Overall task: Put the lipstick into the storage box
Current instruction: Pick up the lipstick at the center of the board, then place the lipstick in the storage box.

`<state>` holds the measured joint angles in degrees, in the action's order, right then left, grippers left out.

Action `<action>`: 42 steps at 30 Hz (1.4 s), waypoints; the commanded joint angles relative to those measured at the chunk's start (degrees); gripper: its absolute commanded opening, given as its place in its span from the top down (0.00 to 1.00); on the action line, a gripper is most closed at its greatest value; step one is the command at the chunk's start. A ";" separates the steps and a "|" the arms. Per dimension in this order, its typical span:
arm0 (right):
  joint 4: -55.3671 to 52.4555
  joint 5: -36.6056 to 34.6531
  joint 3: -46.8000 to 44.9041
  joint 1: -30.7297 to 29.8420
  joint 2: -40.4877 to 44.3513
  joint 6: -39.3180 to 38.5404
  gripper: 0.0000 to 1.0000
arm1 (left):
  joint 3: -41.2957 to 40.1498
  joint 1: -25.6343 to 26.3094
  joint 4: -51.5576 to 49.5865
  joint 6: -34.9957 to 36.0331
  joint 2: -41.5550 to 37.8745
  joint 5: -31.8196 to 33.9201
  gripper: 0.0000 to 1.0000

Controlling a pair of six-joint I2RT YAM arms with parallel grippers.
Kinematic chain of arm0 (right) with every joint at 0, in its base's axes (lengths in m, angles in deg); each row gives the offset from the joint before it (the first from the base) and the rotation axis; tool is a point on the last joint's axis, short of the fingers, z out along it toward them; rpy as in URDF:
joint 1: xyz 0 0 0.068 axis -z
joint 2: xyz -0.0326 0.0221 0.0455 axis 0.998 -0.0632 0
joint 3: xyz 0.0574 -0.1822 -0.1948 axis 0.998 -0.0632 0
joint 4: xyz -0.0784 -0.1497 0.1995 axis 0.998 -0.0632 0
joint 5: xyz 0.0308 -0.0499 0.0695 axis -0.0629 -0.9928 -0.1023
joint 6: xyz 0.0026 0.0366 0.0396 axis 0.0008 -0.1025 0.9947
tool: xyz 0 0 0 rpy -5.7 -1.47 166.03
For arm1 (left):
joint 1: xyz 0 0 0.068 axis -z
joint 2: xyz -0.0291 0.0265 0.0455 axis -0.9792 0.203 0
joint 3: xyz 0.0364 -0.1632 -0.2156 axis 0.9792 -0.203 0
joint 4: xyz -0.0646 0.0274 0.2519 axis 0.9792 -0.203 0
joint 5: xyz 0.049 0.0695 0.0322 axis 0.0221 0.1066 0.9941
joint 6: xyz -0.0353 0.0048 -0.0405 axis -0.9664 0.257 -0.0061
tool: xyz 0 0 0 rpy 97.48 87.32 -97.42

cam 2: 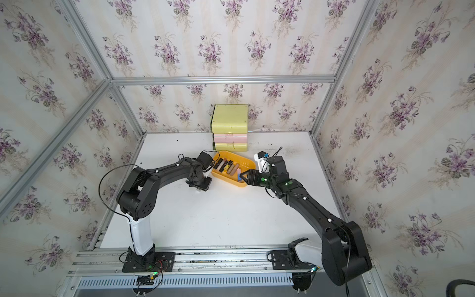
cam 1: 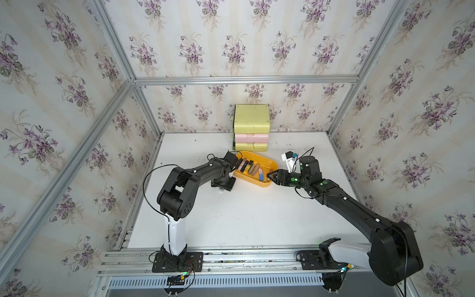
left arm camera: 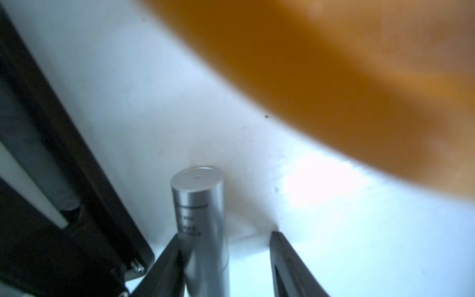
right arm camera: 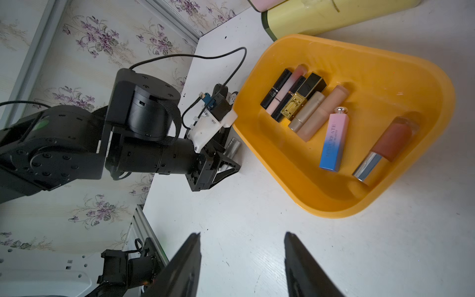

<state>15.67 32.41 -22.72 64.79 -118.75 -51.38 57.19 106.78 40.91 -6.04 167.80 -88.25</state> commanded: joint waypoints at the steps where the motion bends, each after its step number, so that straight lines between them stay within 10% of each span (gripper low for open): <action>1: 1.38 0.35 -0.02 -0.11 0.27 0.35 0.45 | -1.08 -0.03 -3.55 -0.13 0.79 0.16 0.57; 21: 1.12 0.18 0.09 -0.06 1.15 0.97 0.45 | -3.01 -0.82 -1.65 -0.56 -4.58 -8.04 0.85; 33: 2.19 3.16 0.64 0.31 1.94 2.23 0.44 | -8.92 -4.20 5.33 -3.26 -21.94 -32.07 0.85; 42: 16.15 20.04 0.13 -0.49 0.88 9.28 0.43 | -10.73 -4.45 19.57 -12.12 -29.89 -49.12 0.84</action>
<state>24.57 45.28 -22.72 64.77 -117.79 -44.84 46.88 102.43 52.69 -13.82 138.88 -128.86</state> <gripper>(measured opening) 0.566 0.218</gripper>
